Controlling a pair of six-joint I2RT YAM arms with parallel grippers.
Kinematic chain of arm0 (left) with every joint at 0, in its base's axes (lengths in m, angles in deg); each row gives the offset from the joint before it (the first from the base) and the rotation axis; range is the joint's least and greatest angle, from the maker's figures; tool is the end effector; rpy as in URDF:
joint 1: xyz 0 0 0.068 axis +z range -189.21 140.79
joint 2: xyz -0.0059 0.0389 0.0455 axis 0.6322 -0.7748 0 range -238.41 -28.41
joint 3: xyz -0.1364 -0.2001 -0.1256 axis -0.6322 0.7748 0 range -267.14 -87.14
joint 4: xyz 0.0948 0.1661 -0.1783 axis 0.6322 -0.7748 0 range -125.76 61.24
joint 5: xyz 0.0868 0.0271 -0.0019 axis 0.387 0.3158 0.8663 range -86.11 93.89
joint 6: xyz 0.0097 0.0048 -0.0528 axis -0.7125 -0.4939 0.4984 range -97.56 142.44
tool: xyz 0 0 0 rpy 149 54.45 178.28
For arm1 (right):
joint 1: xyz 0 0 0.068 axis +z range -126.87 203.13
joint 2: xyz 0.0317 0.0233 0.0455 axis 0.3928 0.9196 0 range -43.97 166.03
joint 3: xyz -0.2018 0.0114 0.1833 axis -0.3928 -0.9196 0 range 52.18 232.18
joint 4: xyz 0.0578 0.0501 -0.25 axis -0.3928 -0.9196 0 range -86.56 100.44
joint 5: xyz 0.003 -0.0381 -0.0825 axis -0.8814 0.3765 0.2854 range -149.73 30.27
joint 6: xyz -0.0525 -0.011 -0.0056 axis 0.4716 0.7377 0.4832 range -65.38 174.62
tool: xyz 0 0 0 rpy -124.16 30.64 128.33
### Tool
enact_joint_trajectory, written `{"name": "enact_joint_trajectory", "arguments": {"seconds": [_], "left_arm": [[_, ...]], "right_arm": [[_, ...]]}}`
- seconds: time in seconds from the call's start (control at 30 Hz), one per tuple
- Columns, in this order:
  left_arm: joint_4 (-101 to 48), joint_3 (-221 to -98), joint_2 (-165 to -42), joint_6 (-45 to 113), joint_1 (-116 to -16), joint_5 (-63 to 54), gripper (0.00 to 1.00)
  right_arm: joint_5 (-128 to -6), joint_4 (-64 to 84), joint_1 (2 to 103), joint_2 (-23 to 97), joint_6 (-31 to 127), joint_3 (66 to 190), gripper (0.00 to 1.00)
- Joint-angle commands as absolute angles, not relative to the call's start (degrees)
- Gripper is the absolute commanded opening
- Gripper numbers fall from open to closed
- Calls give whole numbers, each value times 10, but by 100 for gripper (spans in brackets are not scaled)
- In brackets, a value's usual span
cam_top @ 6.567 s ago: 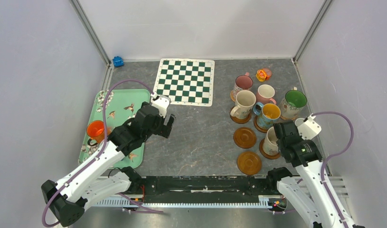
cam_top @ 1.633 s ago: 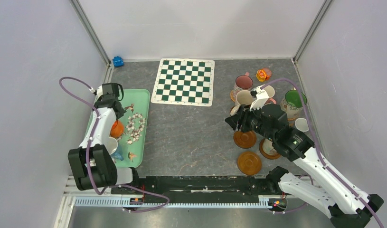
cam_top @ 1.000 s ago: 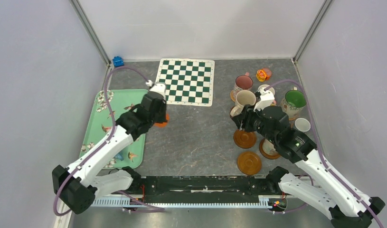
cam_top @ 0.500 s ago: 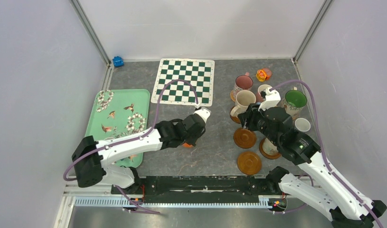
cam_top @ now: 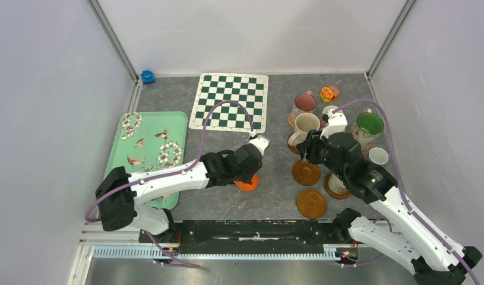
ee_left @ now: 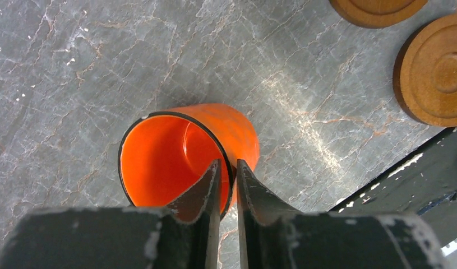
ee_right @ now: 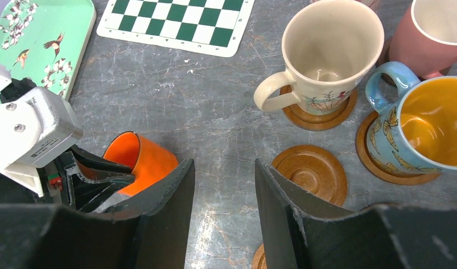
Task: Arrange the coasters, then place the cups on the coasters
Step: Place the cup at the center of the board.
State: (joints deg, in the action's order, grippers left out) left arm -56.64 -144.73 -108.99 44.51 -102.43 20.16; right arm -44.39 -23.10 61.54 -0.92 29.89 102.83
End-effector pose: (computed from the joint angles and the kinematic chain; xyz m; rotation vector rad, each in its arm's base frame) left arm 0.1414 -0.2581 0.2495 0.7398 2.3228 -0.3301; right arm 0.1307 0.0916 0.3383 -0.0717 2.0315 0.4311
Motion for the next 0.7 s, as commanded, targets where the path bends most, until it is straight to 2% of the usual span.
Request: {"name": "enact_joint_trajectory", "arguments": {"seconds": [0.0, 0.27, 0.4, 0.67], "left_arm": [[-528, -1457, -1092, 464, -1026, 201, 22], [-532, -1466, -1083, 469, -1026, 190, 28], [-531, -1479, -1077, 461, -1025, 188, 33], [-547, -1511, -1062, 442, -1012, 209, 40]], "right_arm": [[-444, -221, 618, -11, 303, 1051, 46], [-455, -222, 618, -19, 297, 1040, 46], [-475, -224, 618, -15, 300, 1041, 49], [-502, -231, 618, -8, 279, 1039, 48]]}}
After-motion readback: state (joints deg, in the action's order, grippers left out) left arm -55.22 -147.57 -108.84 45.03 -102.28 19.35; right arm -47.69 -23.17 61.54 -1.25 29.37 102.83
